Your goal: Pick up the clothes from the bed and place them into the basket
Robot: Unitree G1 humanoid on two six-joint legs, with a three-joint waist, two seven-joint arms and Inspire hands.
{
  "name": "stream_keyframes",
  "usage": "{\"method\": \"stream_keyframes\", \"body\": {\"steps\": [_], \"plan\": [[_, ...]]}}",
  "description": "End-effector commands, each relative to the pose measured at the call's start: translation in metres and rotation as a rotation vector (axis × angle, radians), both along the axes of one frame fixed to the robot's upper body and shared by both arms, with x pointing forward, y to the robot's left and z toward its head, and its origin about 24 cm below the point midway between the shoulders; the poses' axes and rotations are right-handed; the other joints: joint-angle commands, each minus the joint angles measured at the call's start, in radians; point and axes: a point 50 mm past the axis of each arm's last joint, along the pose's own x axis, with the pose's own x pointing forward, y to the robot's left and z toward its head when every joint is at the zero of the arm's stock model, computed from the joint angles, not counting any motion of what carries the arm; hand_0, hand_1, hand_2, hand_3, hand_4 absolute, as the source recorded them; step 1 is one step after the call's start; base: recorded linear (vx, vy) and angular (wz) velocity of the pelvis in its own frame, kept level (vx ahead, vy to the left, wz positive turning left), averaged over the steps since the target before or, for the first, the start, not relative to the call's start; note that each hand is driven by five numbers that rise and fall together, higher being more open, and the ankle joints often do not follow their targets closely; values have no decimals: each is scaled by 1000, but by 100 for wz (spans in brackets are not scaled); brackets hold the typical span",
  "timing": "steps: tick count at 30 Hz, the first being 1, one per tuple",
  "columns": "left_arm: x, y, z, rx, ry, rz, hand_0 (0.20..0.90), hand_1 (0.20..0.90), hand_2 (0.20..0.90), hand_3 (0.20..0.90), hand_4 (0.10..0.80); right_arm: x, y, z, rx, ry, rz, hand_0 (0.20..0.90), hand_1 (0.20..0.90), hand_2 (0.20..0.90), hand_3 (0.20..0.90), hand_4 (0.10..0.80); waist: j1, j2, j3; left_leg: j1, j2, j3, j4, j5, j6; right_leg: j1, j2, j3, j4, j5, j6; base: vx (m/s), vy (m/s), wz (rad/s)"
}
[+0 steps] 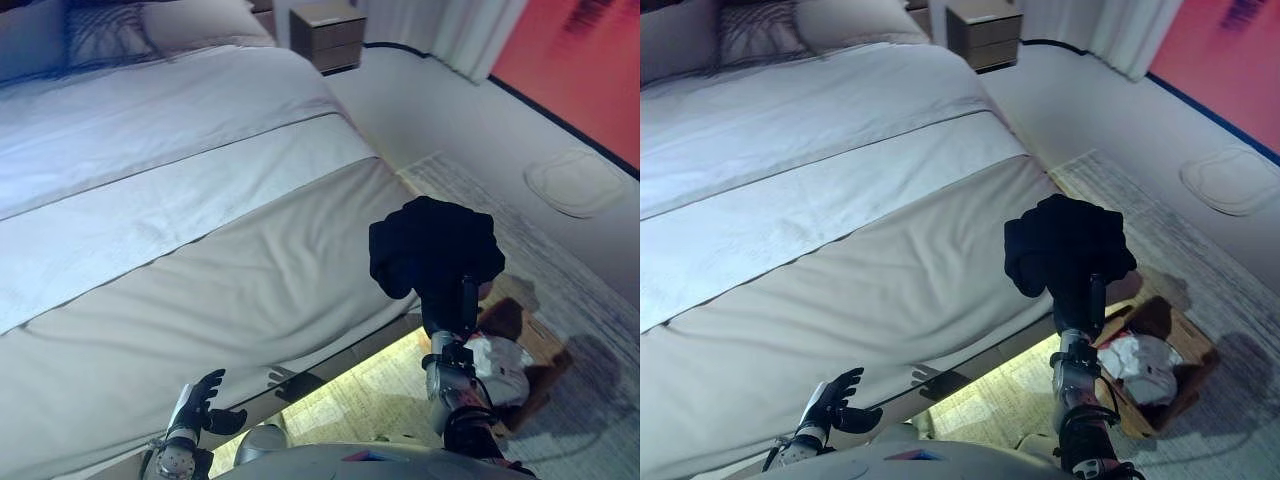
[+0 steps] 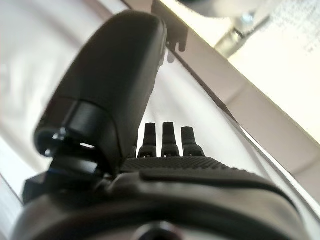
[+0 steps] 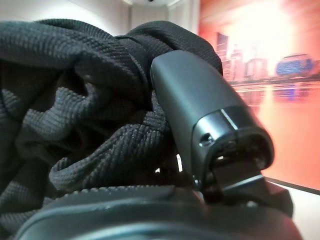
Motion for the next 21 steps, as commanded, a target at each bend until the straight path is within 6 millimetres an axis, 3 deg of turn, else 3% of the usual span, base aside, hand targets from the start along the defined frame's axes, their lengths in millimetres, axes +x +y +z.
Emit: {"method": "stream_keyframes", "body": {"steps": [1,5,8,16,19,20,21], "plan": [[27,0,11,-2,-97,-16,900,900,900,900,800,42,8,58,-70,-258,41,300,300,300,200,100,21,9,-23,-32,-84,-60,-20,-32,-32,193,-23,-19,-74,-36,122,-44,-119,-123],[38,0,16,-22,-124,-45,900,900,900,900,800,36,-1,48,-88,-145,14,300,300,300,200,100,9,5,-23,-44,-60,-30,-10,-9,-56,204,22,7,-192,-37,104,-61,-146,-93],[43,1,19,-26,-129,-69,900,900,900,900,800,29,-15,33,-107,-3,-33,300,300,300,200,100,-5,3,-23,-53,-52,-12,-6,15,-59,182,33,3,-204,-16,90,-95,-133,-52],[36,-3,14,-17,-95,-75,900,900,900,900,800,9,-46,-1,-157,365,-131,300,300,300,200,100,-38,-7,-24,-17,-30,-74,24,3,-95,157,65,38,-202,-13,54,-19,-140,-4],[30,-9,10,-40,-68,-91,900,900,900,900,800,8,-58,-4,-211,456,-152,300,300,300,200,100,-21,-23,11,-94,-19,-152,190,-17,-124,159,57,69,-194,0,38,-10,-76,-1],[26,-11,8,-50,-64,-86,900,900,900,900,800,13,-64,-2,-248,493,-150,300,300,300,200,100,10,-15,26,-138,-43,-267,186,7,-128,163,63,108,-205,6,40,31,27,-17],[23,-13,7,-60,-60,-77,900,900,900,900,800,17,-67,0,-252,497,-153,300,300,300,200,100,30,-3,27,-152,-50,-327,131,36,-128,166,71,131,-217,5,44,32,46,-39]]}}
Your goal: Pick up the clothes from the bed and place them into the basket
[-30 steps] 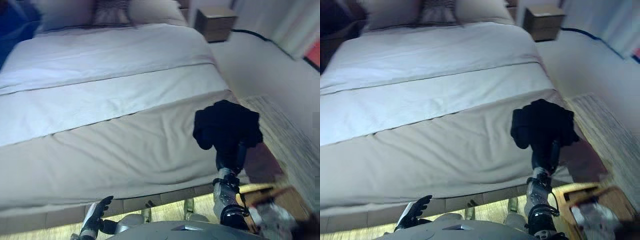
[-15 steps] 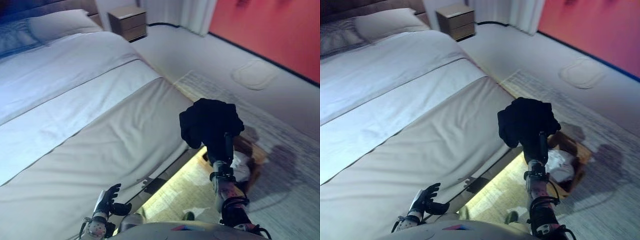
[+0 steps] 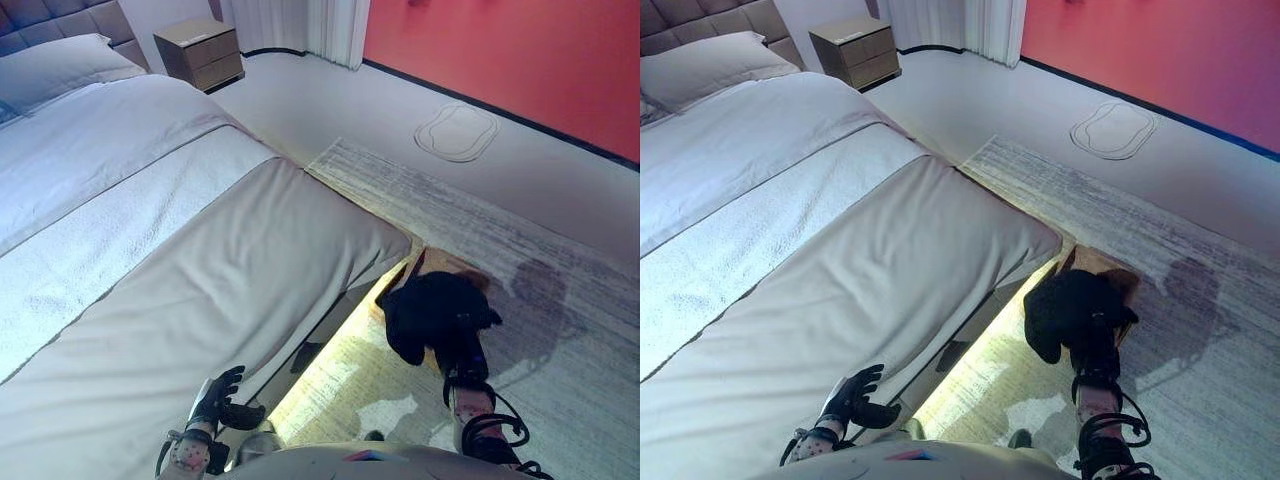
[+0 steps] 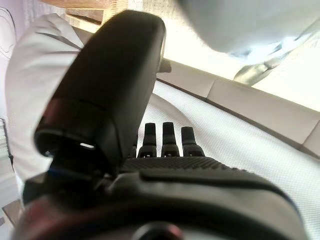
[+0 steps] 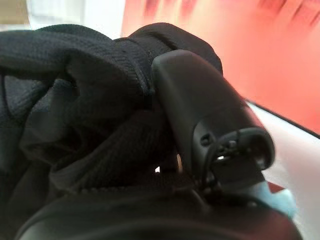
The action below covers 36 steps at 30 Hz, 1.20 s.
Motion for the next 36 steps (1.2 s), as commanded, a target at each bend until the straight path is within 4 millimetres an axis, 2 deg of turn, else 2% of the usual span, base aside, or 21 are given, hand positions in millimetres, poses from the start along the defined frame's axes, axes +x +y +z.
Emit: {"method": "stream_keyframes", "body": {"steps": [1,4,8,12,17,23,25,30,36], "plan": [[10,-8,3,-14,-52,-59,900,900,900,900,800,67,-24,57,-168,-239,31,300,300,300,200,100,64,45,4,-140,-87,-251,-84,11,-18,17,16,66,45,2,46,24,45,-50],[10,-7,2,-6,-37,-71,900,900,900,900,800,74,-33,61,-184,-213,12,300,300,300,200,100,78,61,-9,-118,-91,-268,-129,9,-10,0,5,61,49,-8,48,13,81,-84],[17,0,5,18,-38,-64,900,900,900,900,800,59,-44,52,-198,-161,-40,300,300,300,200,100,67,88,-36,-44,-100,-279,-194,8,-2,-7,-11,32,93,-21,58,130,102,-33],[17,6,7,35,-41,-63,900,900,900,900,800,53,-47,47,-192,-125,-79,300,300,300,200,100,68,95,-53,-8,-109,-290,-243,7,4,5,-8,20,86,-20,64,102,-17,14],[12,8,6,41,-32,-83,900,900,900,900,800,53,-63,50,-207,-106,-126,300,300,300,200,100,72,95,-66,-3,-119,-304,-253,-3,9,5,-3,12,65,-12,67,43,-55,21],[3,4,2,35,-15,-107,900,900,900,900,800,56,-90,62,-252,-87,-190,300,300,300,200,100,89,109,-65,-7,-119,-316,-253,-4,4,5,-4,-6,59,-12,63,-3,-15,2],[0,4,2,35,-14,-121,900,900,900,900,800,60,-104,72,-283,-98,-209,300,300,300,200,100,100,116,-60,-8,-122,-331,-253,-2,2,7,-5,-15,58,-13,60,-10,-6,7],[-4,8,3,42,-14,-119,900,900,900,900,800,63,-115,84,-328,-101,-232,300,300,300,200,100,107,122,-59,-8,-122,-342,-253,-1,-3,13,-5,-25,55,-16,58,8,-11,8],[-5,12,4,39,-18,-117,900,900,900,900,800,62,-139,100,-401,-47,-270,300,300,300,200,100,109,128,-57,-10,-121,-347,-253,0,-9,13,-2,-31,54,-19,57,0,0,0]]}}
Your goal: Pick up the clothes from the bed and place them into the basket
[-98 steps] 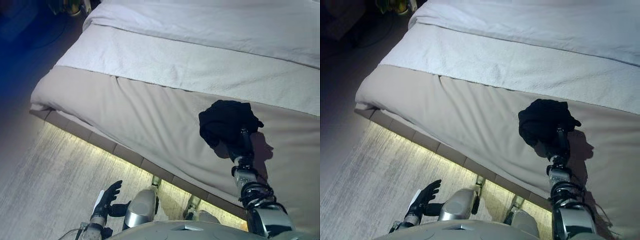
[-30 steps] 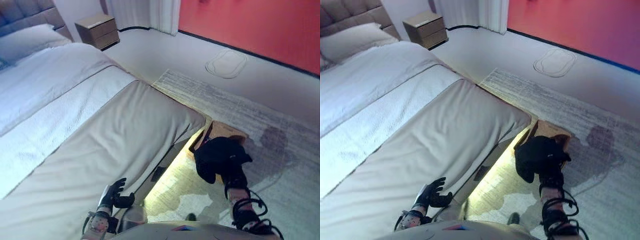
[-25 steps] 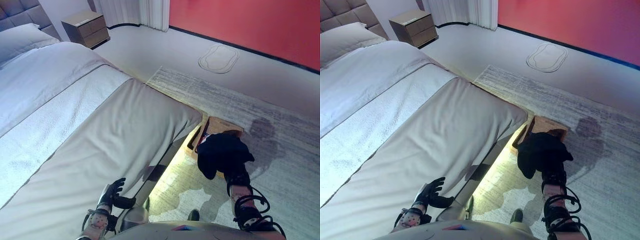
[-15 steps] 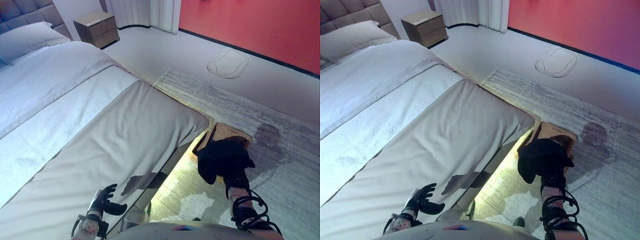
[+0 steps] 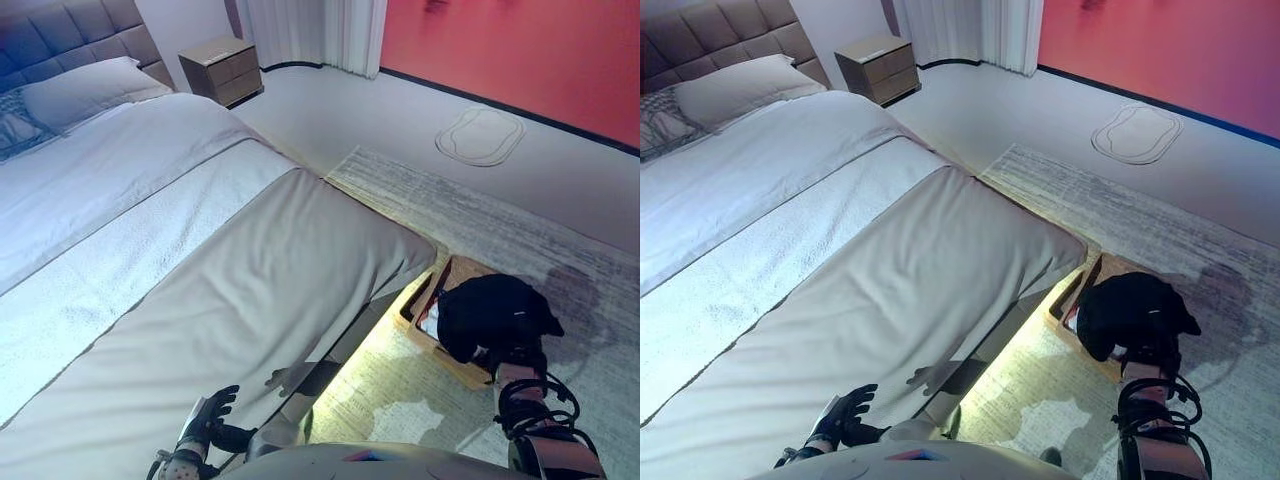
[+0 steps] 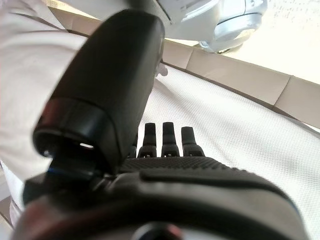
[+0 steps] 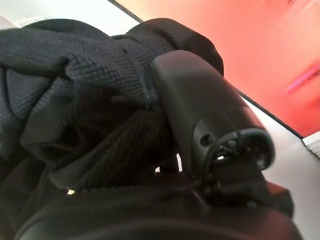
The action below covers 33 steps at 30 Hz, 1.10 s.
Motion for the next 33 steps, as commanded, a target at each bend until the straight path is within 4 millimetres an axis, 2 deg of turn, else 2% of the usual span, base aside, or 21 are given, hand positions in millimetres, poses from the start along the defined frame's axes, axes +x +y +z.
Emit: {"method": "stream_keyframes", "body": {"steps": [1,8,14,27,33], "plan": [[21,6,8,20,-80,-77,900,900,900,900,800,41,-50,70,-242,-154,-35,300,300,300,200,100,29,11,-16,-16,-29,-25,2,-42,-16,15,24,-46,54,-36,7,0,0,0],[18,8,8,18,-79,-71,900,900,900,900,800,37,-66,81,-280,-139,-71,300,300,300,200,100,29,16,-12,-15,-28,-30,2,-43,-21,17,22,-51,54,-39,6,0,0,0],[18,10,8,18,-81,-65,900,900,900,900,800,38,-71,87,-295,-146,-83,300,300,300,200,100,25,14,-12,-14,-26,-27,2,-47,-23,16,23,-50,55,-42,5,0,0,0],[20,12,9,21,-81,-45,900,900,900,900,800,51,-86,118,-355,-178,-74,300,300,300,200,100,25,9,-9,-10,-21,-28,2,-53,-27,14,26,-48,56,-46,4,0,0,0],[19,14,9,22,-79,-40,900,900,900,900,800,51,-90,124,-365,-172,-81,300,300,300,200,100,30,7,-10,-7,-18,-30,2,-55,-29,16,26,-52,59,-50,4,18,-5,0]]}}
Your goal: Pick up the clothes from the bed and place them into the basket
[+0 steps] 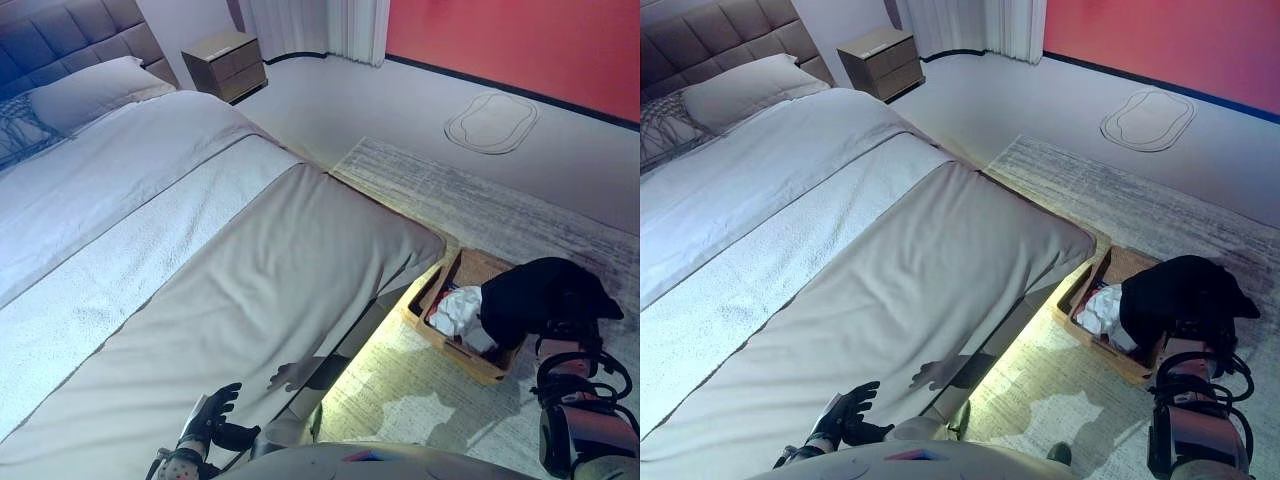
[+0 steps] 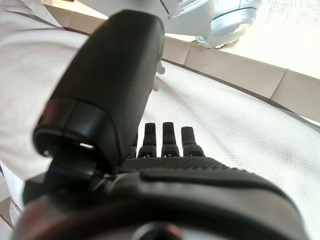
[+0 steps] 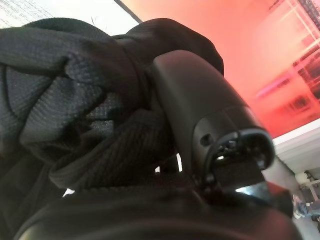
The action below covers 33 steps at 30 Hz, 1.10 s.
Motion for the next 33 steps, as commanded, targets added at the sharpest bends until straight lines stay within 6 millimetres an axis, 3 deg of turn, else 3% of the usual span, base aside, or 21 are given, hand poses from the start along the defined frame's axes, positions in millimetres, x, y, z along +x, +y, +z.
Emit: {"method": "stream_keyframes", "body": {"steps": [1,3,5,6,23,33], "plan": [[19,14,9,39,-66,-29,900,900,900,900,800,33,-36,77,-232,-177,0,375,375,375,288,188,30,-13,-30,5,-19,-19,2,-60,-30,24,24,-50,60,-49,1,0,0,0],[18,14,8,40,-67,-28,900,900,900,900,800,34,-37,80,-236,-182,2,568,568,568,513,413,32,-13,-29,6,-18,-20,2,-61,-30,24,25,-51,61,-51,0,0,0,0],[19,14,9,41,-68,-26,900,900,900,900,800,35,-37,81,-239,-185,9,698,698,698,664,564,34,-13,-28,5,-17,-22,2,-61,-30,24,25,-52,61,-51,0,0,0,0],[19,14,9,42,-67,-27,900,900,900,900,800,35,-37,81,-245,-191,23,900,900,900,900,800,35,-13,-28,5,-18,-25,2,-61,-30,23,25,-53,61,-51,-1,0,0,0],[15,16,8,42,-58,-11,900,900,900,900,800,38,-28,68,-219,-191,117,900,900,900,900,800,32,-15,-21,8,-16,-20,2,-65,-30,22,23,-52,67,-55,0,5,-1,0],[18,14,8,28,-58,-20,900,900,900,900,800,32,-15,44,-144,-169,117,900,900,900,900,800,23,-13,-19,9,-16,-13,2,-68,-28,17,23,-43,65,-53,3,0,0,0]]}}
